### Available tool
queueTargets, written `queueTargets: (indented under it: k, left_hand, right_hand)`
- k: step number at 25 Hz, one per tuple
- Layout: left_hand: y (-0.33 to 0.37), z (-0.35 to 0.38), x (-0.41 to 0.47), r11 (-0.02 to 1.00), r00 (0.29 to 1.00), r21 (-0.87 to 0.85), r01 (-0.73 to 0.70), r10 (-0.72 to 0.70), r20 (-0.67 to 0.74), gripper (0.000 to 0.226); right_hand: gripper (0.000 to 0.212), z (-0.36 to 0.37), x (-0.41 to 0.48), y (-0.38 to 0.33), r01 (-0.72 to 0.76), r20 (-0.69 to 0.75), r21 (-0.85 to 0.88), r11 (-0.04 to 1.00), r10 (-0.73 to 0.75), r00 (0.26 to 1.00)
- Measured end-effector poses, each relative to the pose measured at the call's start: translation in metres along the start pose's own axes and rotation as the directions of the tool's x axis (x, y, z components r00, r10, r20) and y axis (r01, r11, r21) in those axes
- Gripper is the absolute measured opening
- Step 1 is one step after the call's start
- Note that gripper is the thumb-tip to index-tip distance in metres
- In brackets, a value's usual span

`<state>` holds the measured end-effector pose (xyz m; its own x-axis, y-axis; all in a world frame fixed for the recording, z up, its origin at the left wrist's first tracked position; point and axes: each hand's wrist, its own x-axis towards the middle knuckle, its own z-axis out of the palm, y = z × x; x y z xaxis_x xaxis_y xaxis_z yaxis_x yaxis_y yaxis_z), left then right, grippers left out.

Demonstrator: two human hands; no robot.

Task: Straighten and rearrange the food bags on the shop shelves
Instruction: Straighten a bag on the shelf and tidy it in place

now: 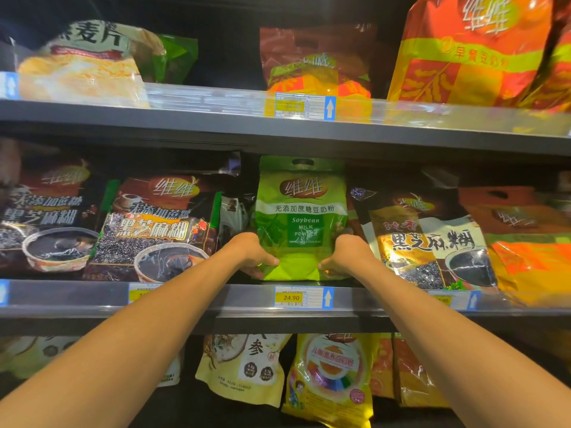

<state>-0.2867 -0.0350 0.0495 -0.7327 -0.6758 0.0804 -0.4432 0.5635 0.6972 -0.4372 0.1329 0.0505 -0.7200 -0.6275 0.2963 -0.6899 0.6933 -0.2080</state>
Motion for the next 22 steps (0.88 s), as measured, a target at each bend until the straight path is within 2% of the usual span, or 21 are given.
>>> queueTargets:
  k: [5, 11, 15, 17, 20, 22]
  left_hand:
    - [0.003, -0.001, -0.012, 0.999, 1.0, -0.038, -0.001, 0.002, 0.017, 0.035]
    - [0.006, -0.001, -0.006, 1.0, 0.999, 0.022, -0.002, 0.001, 0.035, 0.039]
    - [0.008, 0.0, 0.003, 0.999, 0.998, 0.016, 0.047, -0.047, 0.04, 0.029]
    - [0.008, 0.001, 0.005, 0.999, 0.998, 0.028, 0.043, -0.044, 0.046, 0.029]
    - [0.006, 0.001, 0.004, 0.999, 0.997, 0.006, 0.038, -0.039, 0.062, 0.03]
    - [0.005, -0.001, 0.001, 0.999, 0.997, -0.031, 0.018, -0.016, 0.075, 0.03]
  right_hand:
    - [0.033, -0.002, -0.003, 0.001, -0.023, 0.021, 0.009, 1.0, 0.022, 1.0]
    - [0.026, 0.006, 0.005, 0.001, 0.001, -0.041, -0.058, 0.998, -0.003, 0.999]
    - [0.042, 0.007, 0.008, 0.002, 0.009, -0.051, -0.095, 0.995, -0.013, 0.999]
    - [0.043, 0.005, 0.007, 0.001, 0.006, -0.038, -0.097, 0.995, -0.01, 0.999]
    - [0.044, 0.002, 0.005, -0.001, -0.026, 0.002, -0.047, 0.999, 0.026, 1.0]
    - [0.037, -0.002, 0.003, -0.003, -0.07, 0.054, 0.043, 0.997, 0.067, 0.996]
